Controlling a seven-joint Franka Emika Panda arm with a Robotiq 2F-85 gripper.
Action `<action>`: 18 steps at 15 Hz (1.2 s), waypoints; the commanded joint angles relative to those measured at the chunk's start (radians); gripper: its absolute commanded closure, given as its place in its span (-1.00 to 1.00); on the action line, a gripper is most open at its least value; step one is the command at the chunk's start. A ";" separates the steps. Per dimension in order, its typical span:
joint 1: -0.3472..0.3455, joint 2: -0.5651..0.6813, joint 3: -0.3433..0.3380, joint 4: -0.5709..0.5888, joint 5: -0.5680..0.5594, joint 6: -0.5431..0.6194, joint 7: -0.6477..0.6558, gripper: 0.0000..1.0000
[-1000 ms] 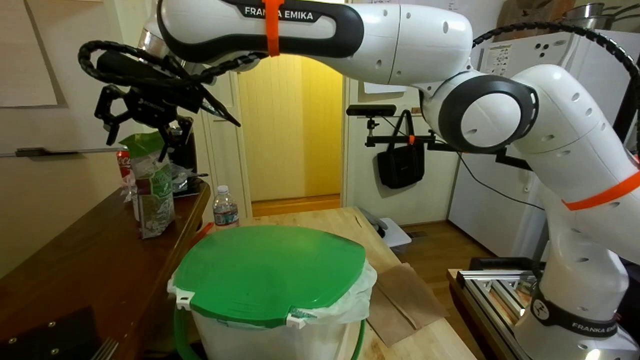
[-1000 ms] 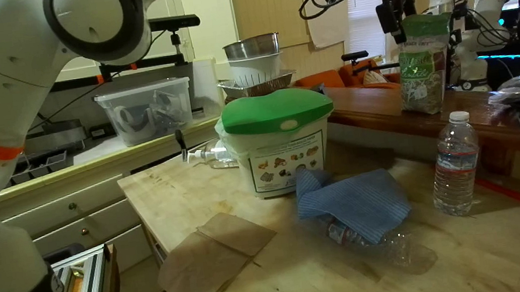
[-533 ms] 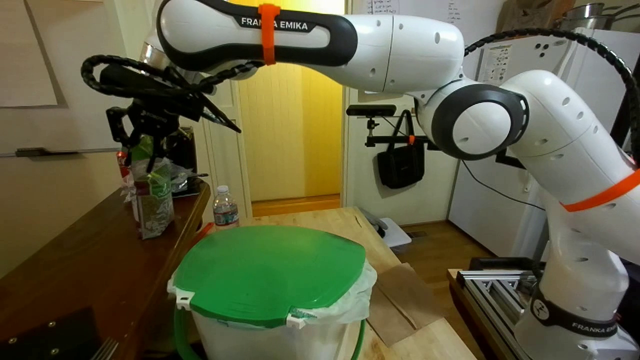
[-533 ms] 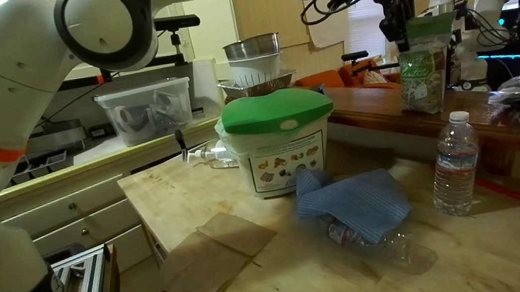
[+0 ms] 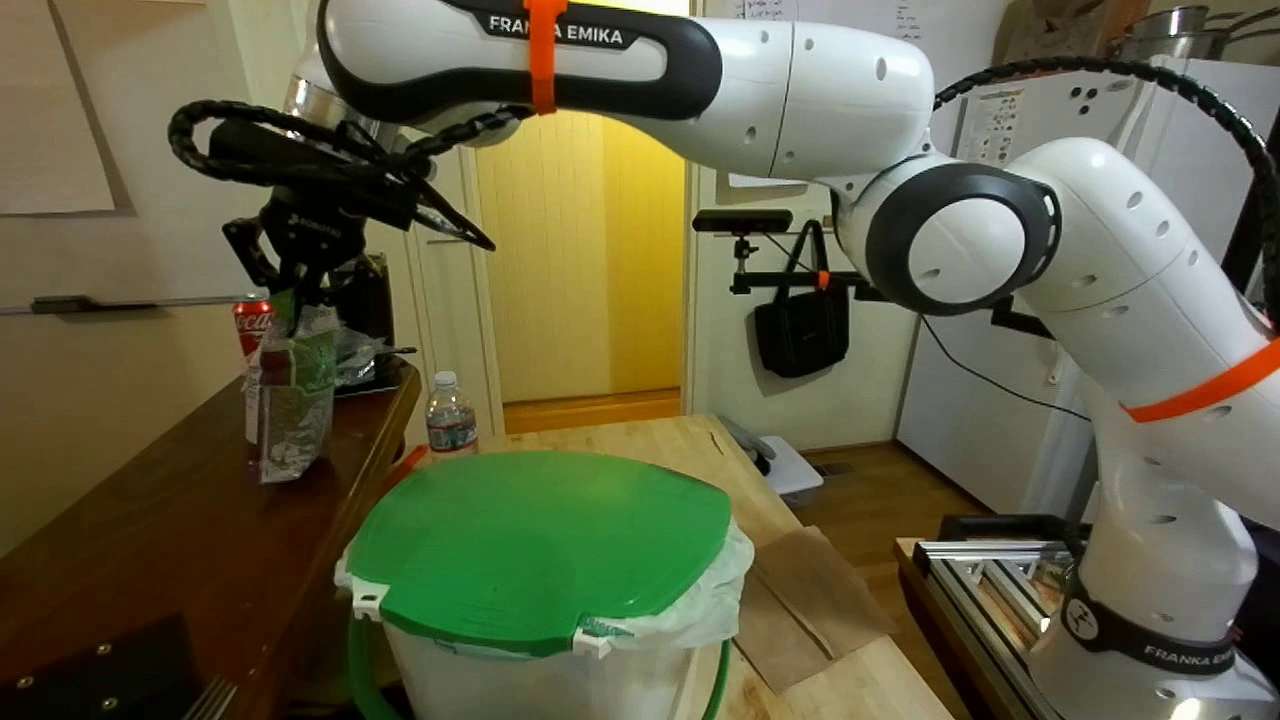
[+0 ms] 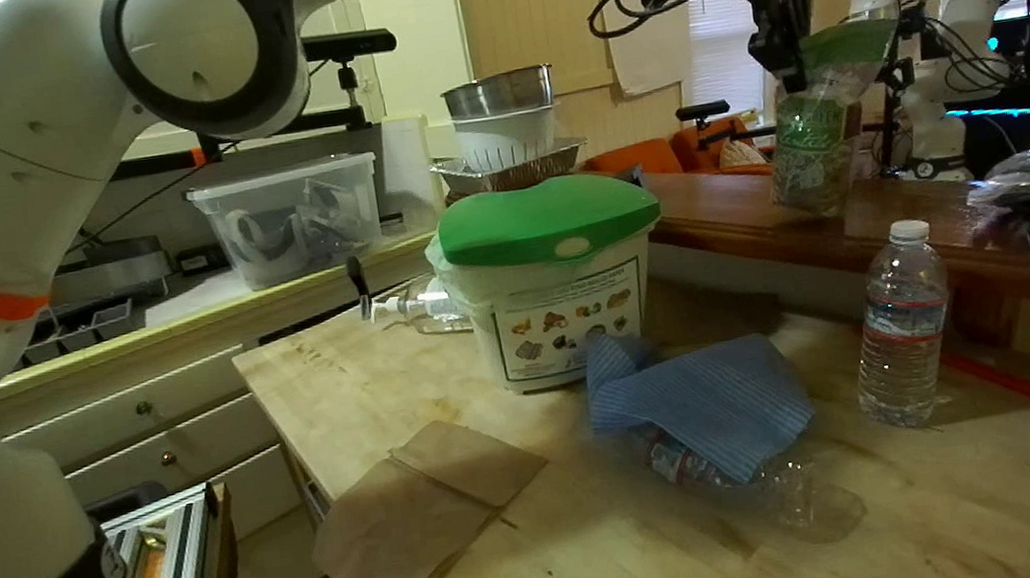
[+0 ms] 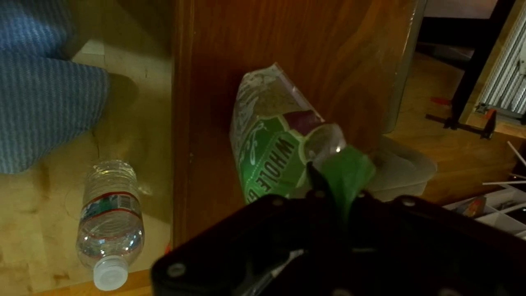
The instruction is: Move the green bag to the right
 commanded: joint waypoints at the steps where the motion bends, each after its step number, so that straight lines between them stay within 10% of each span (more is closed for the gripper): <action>1: 0.000 -0.094 0.014 -0.046 0.008 -0.043 -0.056 0.98; 10: 0.052 -0.394 -0.027 -0.398 -0.028 0.016 0.124 0.98; 18: 0.143 -0.623 -0.124 -0.780 -0.314 -0.014 0.527 0.98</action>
